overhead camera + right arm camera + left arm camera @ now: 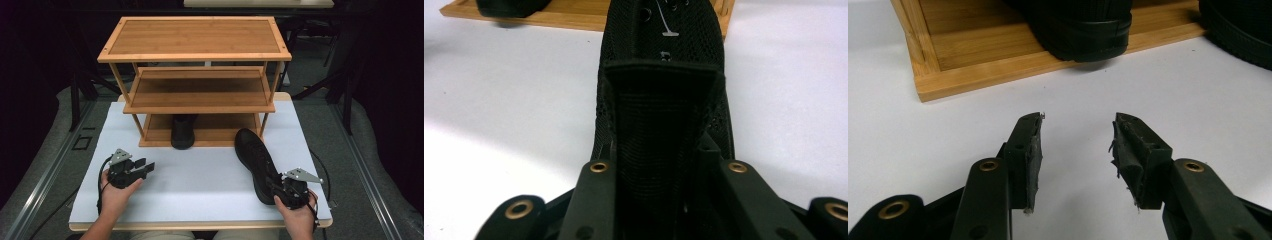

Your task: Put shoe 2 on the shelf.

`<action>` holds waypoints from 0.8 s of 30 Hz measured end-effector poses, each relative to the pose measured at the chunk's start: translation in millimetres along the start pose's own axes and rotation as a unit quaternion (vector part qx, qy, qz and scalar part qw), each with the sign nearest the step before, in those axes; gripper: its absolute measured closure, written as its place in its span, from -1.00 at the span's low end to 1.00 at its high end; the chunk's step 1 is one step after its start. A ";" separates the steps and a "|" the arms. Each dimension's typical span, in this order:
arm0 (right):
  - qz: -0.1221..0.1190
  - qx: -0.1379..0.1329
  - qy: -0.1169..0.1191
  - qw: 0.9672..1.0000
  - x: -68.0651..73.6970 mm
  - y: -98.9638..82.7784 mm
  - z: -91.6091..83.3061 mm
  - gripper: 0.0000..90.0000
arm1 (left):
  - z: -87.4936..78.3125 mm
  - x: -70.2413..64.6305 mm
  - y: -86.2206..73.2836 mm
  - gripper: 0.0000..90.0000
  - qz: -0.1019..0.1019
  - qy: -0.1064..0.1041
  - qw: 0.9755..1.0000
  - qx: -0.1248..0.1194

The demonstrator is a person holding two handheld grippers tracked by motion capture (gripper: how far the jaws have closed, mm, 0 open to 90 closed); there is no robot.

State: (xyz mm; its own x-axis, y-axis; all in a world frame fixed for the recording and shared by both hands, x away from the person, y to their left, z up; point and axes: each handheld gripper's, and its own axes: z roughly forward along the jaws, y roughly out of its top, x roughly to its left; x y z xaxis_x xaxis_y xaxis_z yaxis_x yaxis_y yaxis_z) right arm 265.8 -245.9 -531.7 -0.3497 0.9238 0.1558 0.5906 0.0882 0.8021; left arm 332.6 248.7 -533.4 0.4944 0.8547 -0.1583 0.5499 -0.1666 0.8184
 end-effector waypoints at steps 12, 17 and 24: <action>-0.014 -0.020 -0.017 1.000 4.5 -0.7 -3.3 0.84 | 0.6 -0.3 0.2 0.21 0.000 0.000 1.000 0.000; -0.006 -0.024 -0.012 1.000 -0.7 -1.1 -7.6 0.88 | 0.7 0.0 0.1 0.21 -0.002 0.000 1.000 0.000; -0.018 -0.048 -0.011 0.999 4.7 2.8 -13.2 0.90 | 0.9 0.0 0.1 0.21 -0.002 0.000 1.000 0.000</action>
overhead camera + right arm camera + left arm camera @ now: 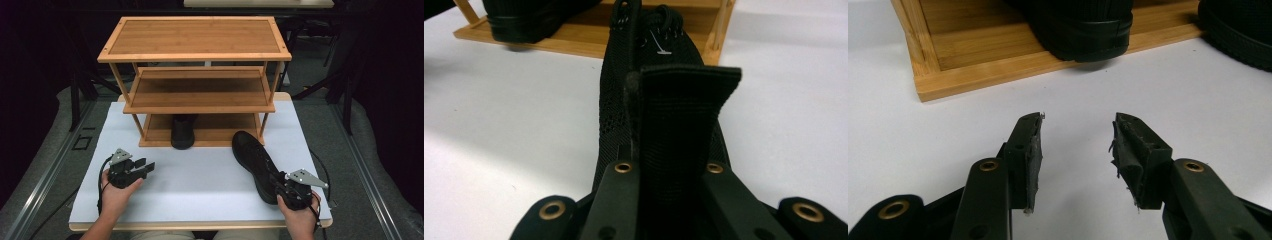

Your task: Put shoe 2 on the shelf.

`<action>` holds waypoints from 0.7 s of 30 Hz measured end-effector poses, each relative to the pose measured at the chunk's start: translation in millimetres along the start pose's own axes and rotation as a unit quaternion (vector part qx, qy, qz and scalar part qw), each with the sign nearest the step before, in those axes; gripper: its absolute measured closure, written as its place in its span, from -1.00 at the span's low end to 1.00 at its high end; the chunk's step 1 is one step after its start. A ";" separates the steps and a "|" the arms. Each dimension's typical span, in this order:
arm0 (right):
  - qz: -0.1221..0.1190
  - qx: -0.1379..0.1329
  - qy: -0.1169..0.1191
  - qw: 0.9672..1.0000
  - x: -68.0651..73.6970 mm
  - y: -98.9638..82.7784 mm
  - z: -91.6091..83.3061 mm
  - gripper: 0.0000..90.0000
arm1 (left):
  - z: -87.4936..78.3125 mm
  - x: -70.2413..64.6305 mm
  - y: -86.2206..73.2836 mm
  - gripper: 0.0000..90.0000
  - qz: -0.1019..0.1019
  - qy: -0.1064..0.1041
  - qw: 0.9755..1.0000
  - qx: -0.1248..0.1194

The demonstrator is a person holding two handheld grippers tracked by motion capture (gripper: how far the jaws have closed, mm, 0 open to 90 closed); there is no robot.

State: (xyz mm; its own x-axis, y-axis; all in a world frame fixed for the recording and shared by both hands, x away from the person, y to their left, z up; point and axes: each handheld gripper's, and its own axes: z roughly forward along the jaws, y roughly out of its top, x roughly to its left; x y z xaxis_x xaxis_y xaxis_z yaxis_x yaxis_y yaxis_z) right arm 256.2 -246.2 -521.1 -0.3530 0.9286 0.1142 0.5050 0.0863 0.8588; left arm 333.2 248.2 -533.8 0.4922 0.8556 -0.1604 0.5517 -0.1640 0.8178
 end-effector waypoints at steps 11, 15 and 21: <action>-0.002 -0.035 0.009 0.999 6.3 9.6 -5.0 0.91 | 0.1 -0.2 0.1 0.21 0.000 0.001 1.000 -0.001; -0.007 -0.046 0.011 0.999 9.1 13.3 -7.8 0.90 | 0.1 0.0 -0.1 0.21 -0.001 0.001 1.000 0.000; -0.009 -0.057 0.011 0.998 9.8 18.6 -9.9 0.90 | 0.0 -0.1 -0.1 0.21 0.000 0.002 1.000 0.000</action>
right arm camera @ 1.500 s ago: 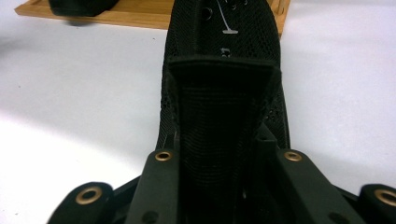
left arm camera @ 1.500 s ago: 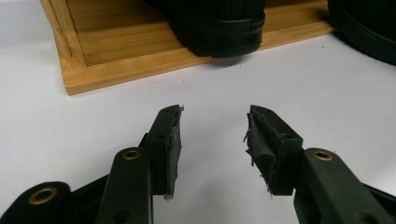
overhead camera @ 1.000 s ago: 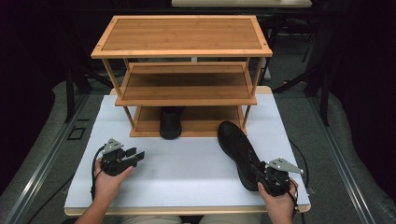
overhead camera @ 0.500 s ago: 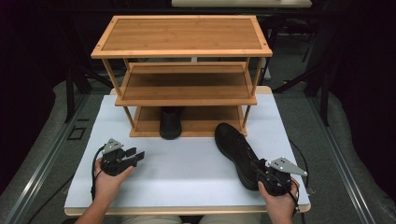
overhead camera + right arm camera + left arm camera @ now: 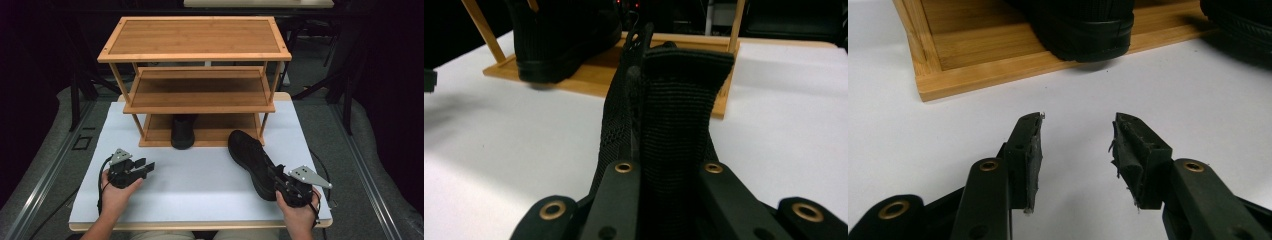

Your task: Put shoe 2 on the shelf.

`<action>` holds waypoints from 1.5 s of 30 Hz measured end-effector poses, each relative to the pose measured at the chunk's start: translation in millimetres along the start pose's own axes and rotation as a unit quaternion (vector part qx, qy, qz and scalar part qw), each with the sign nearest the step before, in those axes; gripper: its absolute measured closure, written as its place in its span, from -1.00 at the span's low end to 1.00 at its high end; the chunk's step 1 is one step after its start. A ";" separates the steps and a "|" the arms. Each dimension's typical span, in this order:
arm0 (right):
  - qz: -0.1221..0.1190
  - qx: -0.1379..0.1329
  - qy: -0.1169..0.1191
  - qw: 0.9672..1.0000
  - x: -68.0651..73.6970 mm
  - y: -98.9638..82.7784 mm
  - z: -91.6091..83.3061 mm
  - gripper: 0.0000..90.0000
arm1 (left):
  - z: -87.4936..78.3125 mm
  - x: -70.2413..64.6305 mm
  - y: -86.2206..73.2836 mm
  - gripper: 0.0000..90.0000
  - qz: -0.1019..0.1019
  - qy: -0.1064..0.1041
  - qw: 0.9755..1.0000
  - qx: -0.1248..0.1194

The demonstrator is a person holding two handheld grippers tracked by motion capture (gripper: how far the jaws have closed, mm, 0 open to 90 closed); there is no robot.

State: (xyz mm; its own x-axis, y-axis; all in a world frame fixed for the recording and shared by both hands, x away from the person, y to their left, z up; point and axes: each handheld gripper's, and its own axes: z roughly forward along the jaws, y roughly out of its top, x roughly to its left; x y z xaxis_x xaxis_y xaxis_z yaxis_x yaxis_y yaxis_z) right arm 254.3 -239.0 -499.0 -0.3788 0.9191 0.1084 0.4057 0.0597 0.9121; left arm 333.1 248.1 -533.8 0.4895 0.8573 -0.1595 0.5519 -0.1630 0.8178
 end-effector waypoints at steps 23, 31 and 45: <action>-0.002 -0.041 0.012 0.999 23.3 33.2 61.2 0.90 | 0.8 0.7 0.1 0.22 0.002 -0.002 1.000 0.003; -0.002 -0.050 0.004 0.999 31.0 45.6 99.5 0.90 | 2.8 1.0 0.2 0.22 0.004 -0.006 1.000 0.005; -0.011 -0.035 -0.026 0.999 50.4 50.0 156.2 0.89 | 6.4 0.2 -0.1 0.22 0.005 -0.009 1.000 0.008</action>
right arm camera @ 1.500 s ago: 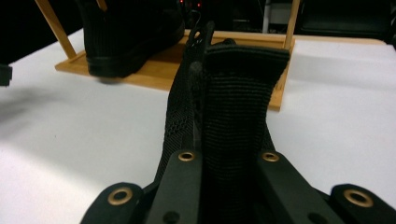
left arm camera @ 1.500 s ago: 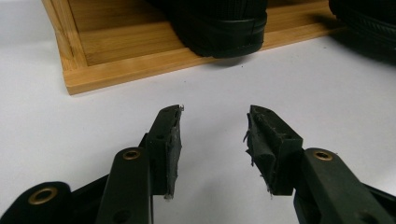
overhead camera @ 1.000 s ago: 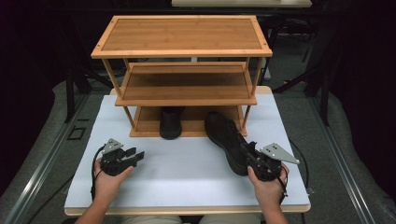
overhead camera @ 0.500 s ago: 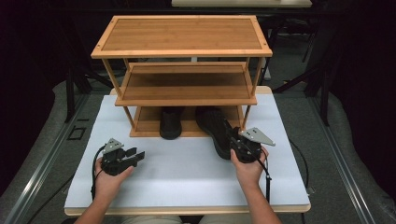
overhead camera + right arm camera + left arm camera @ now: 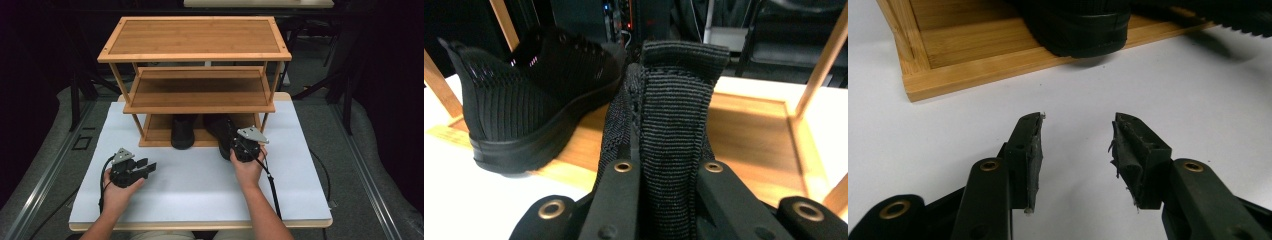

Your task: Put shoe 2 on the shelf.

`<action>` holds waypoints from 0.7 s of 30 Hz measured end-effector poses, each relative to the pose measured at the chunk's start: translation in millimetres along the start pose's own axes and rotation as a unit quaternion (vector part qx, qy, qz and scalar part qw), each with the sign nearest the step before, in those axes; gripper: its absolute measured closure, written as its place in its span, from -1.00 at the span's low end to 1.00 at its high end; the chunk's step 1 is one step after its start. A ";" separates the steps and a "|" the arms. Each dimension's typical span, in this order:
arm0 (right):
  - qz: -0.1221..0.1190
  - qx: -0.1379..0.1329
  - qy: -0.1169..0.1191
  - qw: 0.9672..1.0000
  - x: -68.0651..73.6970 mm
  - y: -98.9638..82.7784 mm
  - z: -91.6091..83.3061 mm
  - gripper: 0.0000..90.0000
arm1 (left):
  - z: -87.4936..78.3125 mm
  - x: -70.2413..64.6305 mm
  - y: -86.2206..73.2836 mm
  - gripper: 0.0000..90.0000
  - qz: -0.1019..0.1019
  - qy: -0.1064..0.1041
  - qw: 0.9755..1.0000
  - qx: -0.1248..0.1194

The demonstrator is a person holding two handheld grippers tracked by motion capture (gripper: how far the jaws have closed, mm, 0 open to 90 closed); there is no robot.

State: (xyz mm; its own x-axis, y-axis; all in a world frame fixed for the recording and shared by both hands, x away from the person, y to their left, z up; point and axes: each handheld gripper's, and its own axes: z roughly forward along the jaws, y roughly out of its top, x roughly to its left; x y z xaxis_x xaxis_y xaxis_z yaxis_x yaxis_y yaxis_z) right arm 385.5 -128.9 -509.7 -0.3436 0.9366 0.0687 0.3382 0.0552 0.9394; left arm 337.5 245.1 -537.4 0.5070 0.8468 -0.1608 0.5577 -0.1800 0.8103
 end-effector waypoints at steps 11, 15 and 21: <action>-0.011 0.044 0.018 0.999 16.6 -11.0 13.9 0.64 | -1.2 0.1 0.1 0.22 0.003 0.001 1.000 0.004; -0.007 0.046 0.036 0.998 13.4 -9.4 8.8 0.36 | 0.0 -0.7 -0.5 0.22 0.003 0.000 1.000 0.002; -0.026 0.055 0.036 0.997 8.5 -6.8 -9.4 0.09 | -0.7 -1.2 -0.7 0.22 0.004 0.001 1.000 0.003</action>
State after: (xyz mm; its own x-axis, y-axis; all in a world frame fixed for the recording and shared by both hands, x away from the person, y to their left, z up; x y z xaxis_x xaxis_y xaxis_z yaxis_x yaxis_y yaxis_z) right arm 372.0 -124.6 -512.4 -0.4249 0.9040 0.0482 0.4114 0.1454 0.8998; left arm 336.0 244.6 -537.4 0.5098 0.8466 -0.1529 0.5578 -0.1901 0.8079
